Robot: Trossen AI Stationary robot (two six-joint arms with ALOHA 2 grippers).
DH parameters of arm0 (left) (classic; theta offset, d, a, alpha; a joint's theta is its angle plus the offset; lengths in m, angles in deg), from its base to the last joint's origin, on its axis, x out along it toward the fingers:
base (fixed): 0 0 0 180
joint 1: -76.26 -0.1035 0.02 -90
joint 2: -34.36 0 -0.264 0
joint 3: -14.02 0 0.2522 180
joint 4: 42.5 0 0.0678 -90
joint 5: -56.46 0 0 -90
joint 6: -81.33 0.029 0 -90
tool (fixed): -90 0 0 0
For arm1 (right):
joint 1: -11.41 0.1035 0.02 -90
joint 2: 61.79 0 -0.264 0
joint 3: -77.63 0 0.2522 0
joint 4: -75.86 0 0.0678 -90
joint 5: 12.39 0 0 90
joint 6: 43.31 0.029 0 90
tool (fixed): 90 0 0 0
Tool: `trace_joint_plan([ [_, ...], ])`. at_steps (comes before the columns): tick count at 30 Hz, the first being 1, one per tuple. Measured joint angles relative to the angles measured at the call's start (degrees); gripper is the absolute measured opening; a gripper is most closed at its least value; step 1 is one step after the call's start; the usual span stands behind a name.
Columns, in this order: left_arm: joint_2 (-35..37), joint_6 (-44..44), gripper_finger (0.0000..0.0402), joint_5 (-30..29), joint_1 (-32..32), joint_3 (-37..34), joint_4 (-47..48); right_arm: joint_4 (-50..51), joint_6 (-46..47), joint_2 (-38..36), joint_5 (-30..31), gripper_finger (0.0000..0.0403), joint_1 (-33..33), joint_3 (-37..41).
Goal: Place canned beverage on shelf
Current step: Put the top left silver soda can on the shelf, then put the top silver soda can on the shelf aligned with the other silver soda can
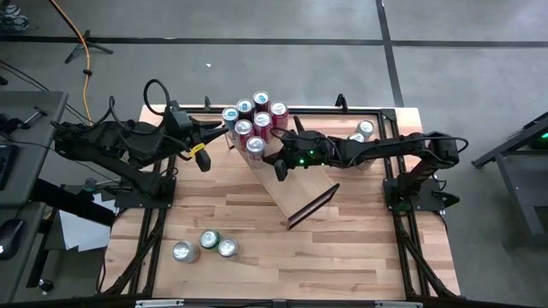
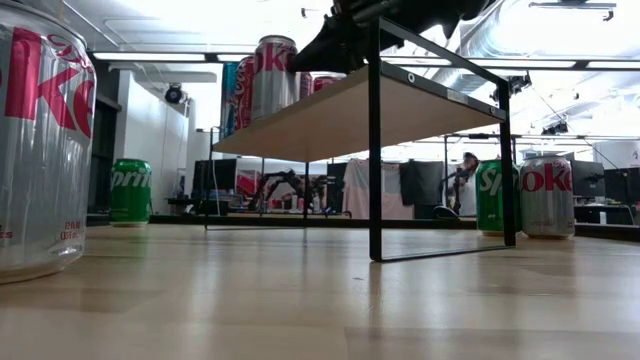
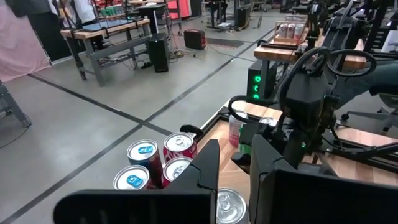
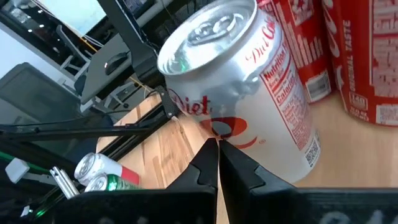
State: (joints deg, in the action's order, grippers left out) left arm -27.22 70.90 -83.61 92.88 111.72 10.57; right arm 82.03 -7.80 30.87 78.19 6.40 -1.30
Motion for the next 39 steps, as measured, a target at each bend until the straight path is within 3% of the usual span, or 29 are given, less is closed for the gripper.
trace_joint_plan([
  [9, 0.0, 0.0, 0.0000, 0.0, 0.0, 0.0, 0.0, 0.6, -5.6, -0.6, -3.0, 0.0000, -0.3, 0.0],
  [12, 0.0, 0.0, 0.0000, 0.0, 0.0, 0.0, 0.0, 5.7, -9.6, -3.7, -8.3, 0.0000, -1.1, 0.0],
  [14, 0.0, 0.0, 0.0001, 1.4, 0.0, 0.0, 0.0, 12.0, -12.7, -7.2, -8.5, 0.0000, -1.4, 0.0],
  [18, 0.0, 0.0, 0.0000, 7.1, -0.9, 0.0, 0.1, 27.1, -19.8, -16.5, -2.3, 0.0000, -1.4, 0.0],
  [23, -0.6, 2.9, 0.0000, 14.8, -4.2, -0.8, 0.2, 40.7, -20.5, -28.5, 3.0, 0.0000, -1.4, 0.0],
  [27, -0.4, 7.2, 0.0000, 25.2, -9.6, -6.9, -5.8, 47.1, -17.5, -35.7, 6.9, 0.0000, -1.4, 0.1],
  [33, 0.6, 5.6, 0.0000, 49.9, -21.2, -19.6, -25.5, 51.4, -16.4, -42.2, 10.5, 0.0000, -1.3, 0.4],
  [36, 0.7, 3.4, 0.0000, 60.1, -26.2, -22.0, -33.3, 51.9, -16.2, -43.7, 10.5, 0.0000, -1.3, 0.4],
  [39, 0.8, 1.0, 0.0000, 65.4, -29.2, -22.2, -36.6, 52.5, -16.1, -44.1, 9.9, 0.0000, -1.3, 0.4],
])
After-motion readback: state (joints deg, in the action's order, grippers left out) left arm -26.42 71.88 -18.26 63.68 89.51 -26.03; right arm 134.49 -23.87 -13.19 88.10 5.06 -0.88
